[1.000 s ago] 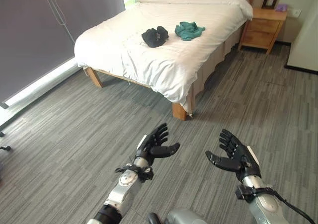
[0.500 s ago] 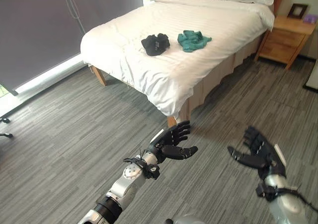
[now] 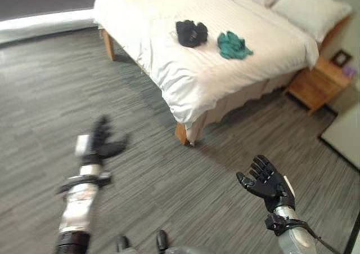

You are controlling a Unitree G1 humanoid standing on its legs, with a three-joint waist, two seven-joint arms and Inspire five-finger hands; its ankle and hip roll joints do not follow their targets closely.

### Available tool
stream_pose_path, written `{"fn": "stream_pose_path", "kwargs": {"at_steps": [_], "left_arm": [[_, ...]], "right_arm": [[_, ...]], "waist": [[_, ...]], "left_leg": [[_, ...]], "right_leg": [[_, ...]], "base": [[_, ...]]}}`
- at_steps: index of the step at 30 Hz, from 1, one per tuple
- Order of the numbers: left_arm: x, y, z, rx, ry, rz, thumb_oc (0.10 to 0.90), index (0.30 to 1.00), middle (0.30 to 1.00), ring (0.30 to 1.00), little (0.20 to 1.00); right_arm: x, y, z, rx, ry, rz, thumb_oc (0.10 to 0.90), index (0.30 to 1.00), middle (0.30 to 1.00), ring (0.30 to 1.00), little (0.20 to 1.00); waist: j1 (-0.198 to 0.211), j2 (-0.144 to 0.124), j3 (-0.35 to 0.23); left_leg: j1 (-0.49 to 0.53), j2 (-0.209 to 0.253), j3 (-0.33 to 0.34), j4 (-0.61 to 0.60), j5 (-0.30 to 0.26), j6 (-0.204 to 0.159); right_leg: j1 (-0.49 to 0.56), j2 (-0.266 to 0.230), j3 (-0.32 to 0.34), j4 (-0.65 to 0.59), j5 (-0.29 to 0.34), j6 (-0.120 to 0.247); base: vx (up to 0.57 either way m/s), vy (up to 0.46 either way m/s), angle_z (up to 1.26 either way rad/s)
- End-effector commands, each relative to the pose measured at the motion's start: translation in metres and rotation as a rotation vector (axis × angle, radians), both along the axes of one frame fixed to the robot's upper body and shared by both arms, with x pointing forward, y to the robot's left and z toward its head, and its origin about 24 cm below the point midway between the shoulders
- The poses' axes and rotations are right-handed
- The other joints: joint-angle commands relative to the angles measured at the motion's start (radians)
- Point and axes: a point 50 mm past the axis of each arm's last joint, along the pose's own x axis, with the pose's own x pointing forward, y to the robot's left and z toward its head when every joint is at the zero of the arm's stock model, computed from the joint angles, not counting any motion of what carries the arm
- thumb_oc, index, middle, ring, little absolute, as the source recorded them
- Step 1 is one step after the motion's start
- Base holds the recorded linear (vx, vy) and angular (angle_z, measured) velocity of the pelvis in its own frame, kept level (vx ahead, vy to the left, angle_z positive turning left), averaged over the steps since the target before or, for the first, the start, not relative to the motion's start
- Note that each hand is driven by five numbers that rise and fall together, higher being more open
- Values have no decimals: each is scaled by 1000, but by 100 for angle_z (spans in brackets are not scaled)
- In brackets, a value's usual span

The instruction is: Pick up bed clothes into laundry basket.

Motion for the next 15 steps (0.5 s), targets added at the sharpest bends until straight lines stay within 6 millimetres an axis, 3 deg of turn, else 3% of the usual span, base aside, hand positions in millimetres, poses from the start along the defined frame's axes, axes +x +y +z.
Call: {"fn": "stream_pose_path", "kwargs": {"at_steps": [1, 3, 4, 5, 7, 9, 12, 13, 15], "left_arm": [[53, -77, 66, 115, -282, -408, 800, 900, 900, 900, 900], [72, -98, 84, 128, -334, -480, 800, 900, 900, 900, 900], [73, -98, 85, 128, -336, -481, 800, 900, 900, 900, 900], [82, -114, 96, 139, -368, -530, 800, 900, 900, 900, 900], [85, -120, 101, 145, -387, -550, 800, 900, 900, 900, 900], [87, -126, 114, 164, -423, -593, 800, 900, 900, 900, 900], [88, -125, 111, 152, -408, -585, 800, 900, 900, 900, 900], [88, -121, 108, 161, -387, -572, 800, 900, 900, 900, 900], [89, -116, 113, 216, -383, -564, 800, 900, 900, 900, 900]], "right_arm": [[30, -32, 75, -139, -322, -2, 800, 900, 900, 900, 900], [35, -36, 92, -211, -368, 17, 800, 900, 900, 900, 900], [36, -36, 92, -211, -370, 16, 800, 900, 900, 900, 900], [46, -31, 104, -239, -417, 39, 800, 900, 900, 900, 900], [52, -26, 108, -247, -438, 54, 800, 900, 900, 900, 900], [66, -7, 122, -267, -507, 106, 800, 900, 900, 900, 900], [79, 11, 128, -259, -548, 132, 800, 900, 900, 900, 900], [80, 19, 131, -257, -566, 141, 800, 900, 900, 900, 900], [76, 15, 131, -269, -570, 113, 800, 900, 900, 900, 900]], "waist": [[-89, -17, -34], [-127, 11, -68], [-126, 10, -68], [-136, 19, -81], [-136, 15, -84], [-132, 9, -94], [-121, 4, -90], [-120, 12, -91], [-128, 28, -94]], "left_leg": [[169, -49, 52, -43, -102, 90], [243, -48, 103, -203, -81, 83], [246, -51, 104, -218, -67, 82], [276, -66, 83, -347, -32, 77], [284, -78, 67, -375, -16, 75], [291, -85, 67, -381, -20, 79], [313, -96, 81, -374, -37, 91], [331, -108, 98, -373, -49, 100], [353, -124, 116, -382, -60, 112]], "right_leg": [[87, -181, 57, 22, -151, 282], [79, -183, 13, 16, -145, 303], [75, -184, 13, 14, -140, 301], [70, -189, -10, 1, -124, 322], [66, -190, -5, 3, -106, 333], [54, -196, 21, 11, -73, 353], [60, -203, 41, 8, -52, 363], [63, -207, 60, 12, -30, 374], [60, -214, 79, 23, -5, 388]], "base": [[-76, 199, 156], [-36, 203, 158], [-67, 248, 106], [-65, 149, 94], [-62, 192, 52], [-38, 225, 17], [-10, 153, 0], [3, 190, -10], [18, 213, -18]]}}
